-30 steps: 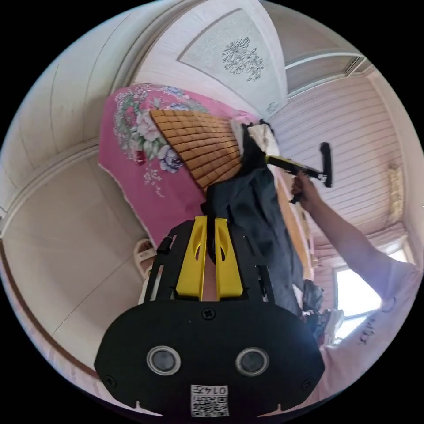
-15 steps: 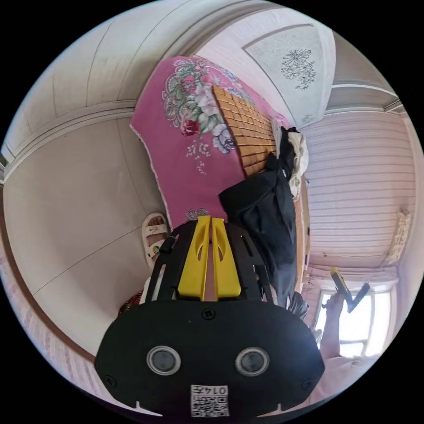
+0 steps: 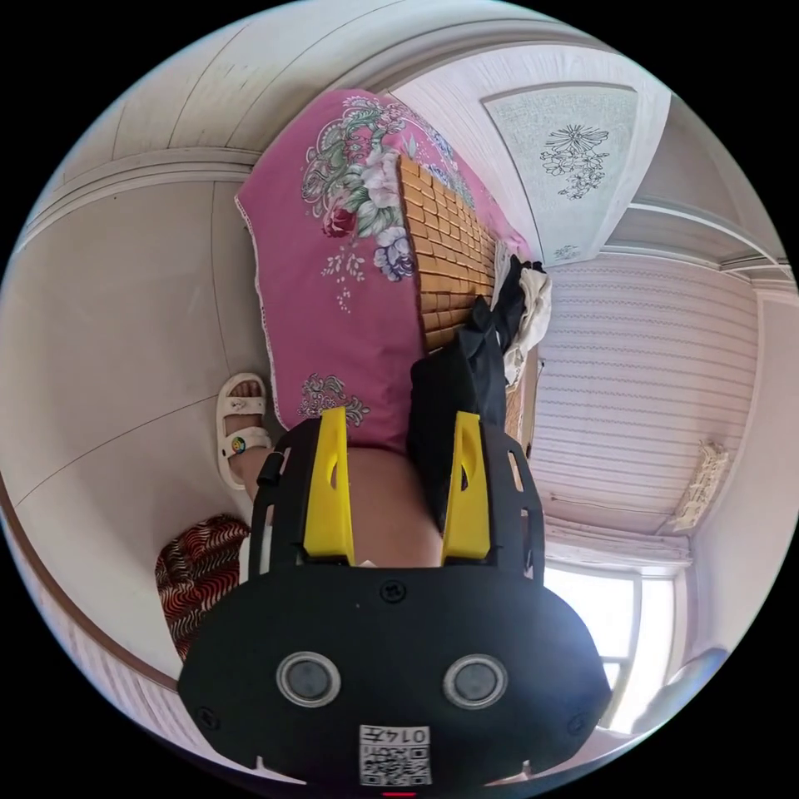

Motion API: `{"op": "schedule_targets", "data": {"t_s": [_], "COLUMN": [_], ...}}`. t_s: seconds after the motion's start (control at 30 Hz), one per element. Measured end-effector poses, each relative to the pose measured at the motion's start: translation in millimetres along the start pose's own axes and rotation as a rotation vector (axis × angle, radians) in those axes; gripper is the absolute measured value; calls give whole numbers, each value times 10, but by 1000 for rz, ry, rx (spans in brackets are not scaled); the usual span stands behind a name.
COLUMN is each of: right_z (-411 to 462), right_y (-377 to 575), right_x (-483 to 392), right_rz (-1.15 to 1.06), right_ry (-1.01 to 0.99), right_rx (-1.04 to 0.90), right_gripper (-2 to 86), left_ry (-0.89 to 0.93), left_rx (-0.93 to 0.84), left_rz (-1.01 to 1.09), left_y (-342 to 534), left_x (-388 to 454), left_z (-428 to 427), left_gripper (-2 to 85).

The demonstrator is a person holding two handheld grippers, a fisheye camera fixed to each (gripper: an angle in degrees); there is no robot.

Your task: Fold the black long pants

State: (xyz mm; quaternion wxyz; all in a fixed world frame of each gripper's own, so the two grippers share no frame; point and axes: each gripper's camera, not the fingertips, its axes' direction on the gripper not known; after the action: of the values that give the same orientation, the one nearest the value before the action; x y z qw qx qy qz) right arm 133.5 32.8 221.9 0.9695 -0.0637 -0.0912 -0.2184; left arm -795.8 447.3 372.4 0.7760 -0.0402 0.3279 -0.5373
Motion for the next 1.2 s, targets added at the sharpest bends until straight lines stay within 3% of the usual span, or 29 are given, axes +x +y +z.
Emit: {"op": "schedule_targets", "data": {"t_s": [0.1,0.23,0.43,0.6,0.77,0.87,0.93,1.07,1.2], "right_z": [146,127,184,348,389,359,300,145,-71], "right_y": [709,1966,3183,3364,3317,3278,3243,3159,2844], "right_x": [924,2062,2865,3109,3231,3273,3297,3340,3386], "right_rz": [315,779,1168,1168,1114,1080,1053,1016,920], "right_ry": [-180,-200,-226,-274,-289,-277,-259,-241,-165], "right_rx": [-47,-13,34,4,25,25,34,90,146], "right_gripper": [133,135,145,146,69,30,17,8,4], "left_ry": [11,5,-25,-69,-75,-28,26,26,5], "left_rx": [-18,-6,18,11,-65,-37,-41,-31,-38], "left_rz": [1,28,46,109,20,-22,-59,-43,105], "left_y": [-38,-46,-46,-32,-113,-145,-143,-103,-66], "left_x": [82,190,283,512,517,572,595,722,1151], "left_z": [20,-75,-198,-120,277,432,530,524,440], "left_gripper": [178,179,179,192,190,129,31,-5,-9]}}
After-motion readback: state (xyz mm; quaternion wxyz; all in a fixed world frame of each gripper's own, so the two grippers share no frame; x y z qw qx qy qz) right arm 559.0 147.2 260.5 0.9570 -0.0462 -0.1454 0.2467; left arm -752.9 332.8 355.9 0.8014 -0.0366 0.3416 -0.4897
